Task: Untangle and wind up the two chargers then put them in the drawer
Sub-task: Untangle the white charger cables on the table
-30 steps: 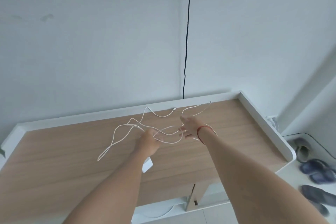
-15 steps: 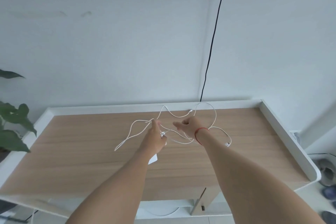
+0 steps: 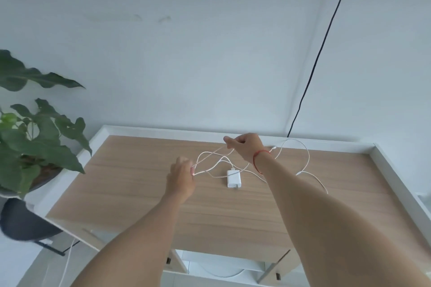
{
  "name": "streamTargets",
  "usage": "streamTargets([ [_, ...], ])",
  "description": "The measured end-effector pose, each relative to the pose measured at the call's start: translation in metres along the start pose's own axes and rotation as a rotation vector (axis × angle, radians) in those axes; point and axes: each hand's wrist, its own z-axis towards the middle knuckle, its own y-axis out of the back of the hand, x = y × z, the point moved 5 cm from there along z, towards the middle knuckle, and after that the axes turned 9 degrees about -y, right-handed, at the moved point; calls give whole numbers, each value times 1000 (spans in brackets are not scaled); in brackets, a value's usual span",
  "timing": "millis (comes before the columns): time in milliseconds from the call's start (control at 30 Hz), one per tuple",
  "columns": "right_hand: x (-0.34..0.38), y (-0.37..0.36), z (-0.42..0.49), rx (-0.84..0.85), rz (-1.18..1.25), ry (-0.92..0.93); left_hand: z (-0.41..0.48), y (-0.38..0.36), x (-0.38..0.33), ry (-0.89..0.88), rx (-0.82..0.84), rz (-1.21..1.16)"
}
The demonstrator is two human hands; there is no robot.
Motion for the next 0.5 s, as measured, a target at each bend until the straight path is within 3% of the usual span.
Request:
streamTargets([
  [200,32,-68,1,61,-8,48,-3,19,54,281,151,-53],
  [500,60,-187,15,126,-347,49,-7,56,182,321,253,26],
])
